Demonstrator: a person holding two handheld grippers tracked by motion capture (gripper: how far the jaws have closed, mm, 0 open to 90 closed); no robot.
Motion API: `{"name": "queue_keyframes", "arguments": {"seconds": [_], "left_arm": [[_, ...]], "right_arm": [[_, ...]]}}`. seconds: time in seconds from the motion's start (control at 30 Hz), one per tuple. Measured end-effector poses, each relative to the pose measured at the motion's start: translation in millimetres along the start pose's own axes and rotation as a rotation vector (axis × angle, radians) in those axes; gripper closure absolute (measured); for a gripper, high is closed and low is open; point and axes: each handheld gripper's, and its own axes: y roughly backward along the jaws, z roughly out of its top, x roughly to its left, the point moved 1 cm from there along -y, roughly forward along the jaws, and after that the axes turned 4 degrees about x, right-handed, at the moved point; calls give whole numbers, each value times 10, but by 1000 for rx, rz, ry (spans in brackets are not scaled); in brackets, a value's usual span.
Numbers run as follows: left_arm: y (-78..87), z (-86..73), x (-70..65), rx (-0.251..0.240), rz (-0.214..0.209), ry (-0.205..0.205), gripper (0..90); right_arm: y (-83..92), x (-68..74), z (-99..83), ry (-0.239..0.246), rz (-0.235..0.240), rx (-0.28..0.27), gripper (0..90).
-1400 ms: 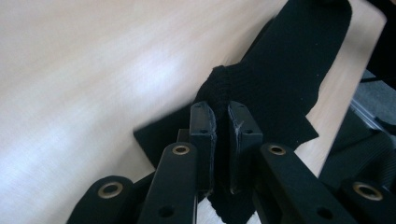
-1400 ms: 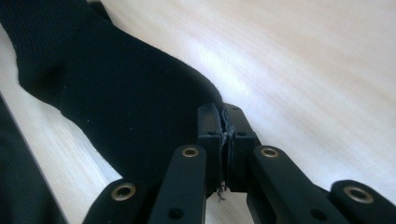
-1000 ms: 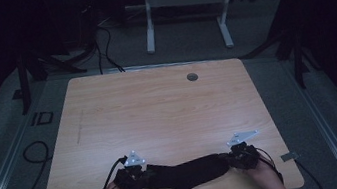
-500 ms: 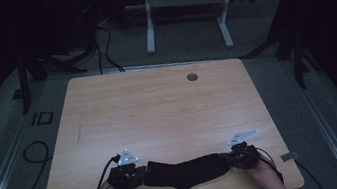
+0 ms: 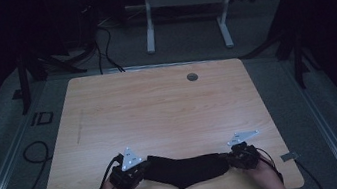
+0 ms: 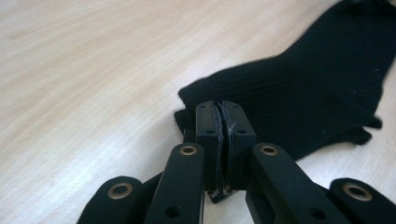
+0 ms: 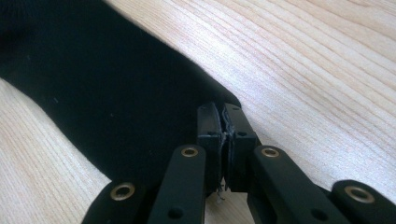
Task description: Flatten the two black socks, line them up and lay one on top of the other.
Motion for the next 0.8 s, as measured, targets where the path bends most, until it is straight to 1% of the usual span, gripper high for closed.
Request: {"name": "queue_keyframes", "arguments": {"seconds": [0.03, 0.07, 0.1, 0.13, 0.17, 0.2, 0.23, 0.27, 0.3, 0.33, 0.37, 0.4, 0.43, 0.47, 0.5, 0.53, 0.57, 0.6, 0.63, 0.67, 0.7, 0.77, 0.8], "left_arm": [[-21, 1, 32, 20, -19, 30, 853], [-51, -6, 64, 50, -22, 46, 795], [-72, -20, 95, 64, -20, 61, 732], [-81, -34, 120, 64, -20, 75, 698], [-82, -44, 134, 60, -28, 84, 684], [-74, -48, 140, 51, -28, 84, 683], [-59, -46, 136, 38, -24, 82, 684], [-44, -39, 126, 25, -32, 68, 686], [-30, -29, 108, 13, -26, 54, 692], [-16, -19, 90, -1, -28, 47, 716], [-8, -10, 72, -18, -58, 36, 754], [-9, -2, 46, -21, -61, 19, 760], [-21, 1, 21, -15, -53, 4, 809], [-39, 0, 0, -15, -66, -20, 832], [-65, -7, -19, -8, -68, -38, 838], [-95, -16, -33, 5, -63, -46, 866], [-126, -27, -38, 11, -76, -49, 871], [-157, -39, -41, 24, -82, -50, 871], [-182, -51, -41, 34, -75, -55, 872], [-209, -63, -34, 44, -88, -52, 872], [-221, -72, -30, 47, -92, -47, 872], [-249, -94, -22, 66, -83, -48, 873], [-258, -106, -12, 68, -90, -47, 872]], "right_arm": [[0, 3, 1, 1, -3, 0, 865], [1, 6, 3, 1, -4, 3, 865], [2, 6, 5, 0, -3, 5, 863], [3, 5, 6, -1, -2, 5, 861], [5, 4, 4, -2, 0, 7, 853], [8, -1, 4, -3, 3, 8, 828], [16, -2, 5, -10, -1, 5, 770], [28, -5, 8, -8, -7, -1, 745], [48, -3, 11, -7, -1, -4, 716], [72, 2, 20, -9, 1, -14, 697], [104, 10, 32, -6, -5, -27, 692], [140, 27, 48, -2, -9, -42, 693], [178, 49, 67, 3, -16, -57, 720], [216, 77, 84, 11, -26, -71, 781], [247, 113, 100, 24, -36, -84, 833], [265, 151, 115, 40, -42, -82, 874], [269, 187, 126, 51, -36, -80, 892], [262, 220, 130, 57, -25, -81, 894], [240, 250, 128, 61, -13, -76, 894], [204, 275, 120, 68, -3, -62, 894], [142, 298, 100, 71, 4, -44, 894], [44, 305, 62, 74, 24, -10, 894], [-8, 302, 40, 74, 22, 6, 894]]}}
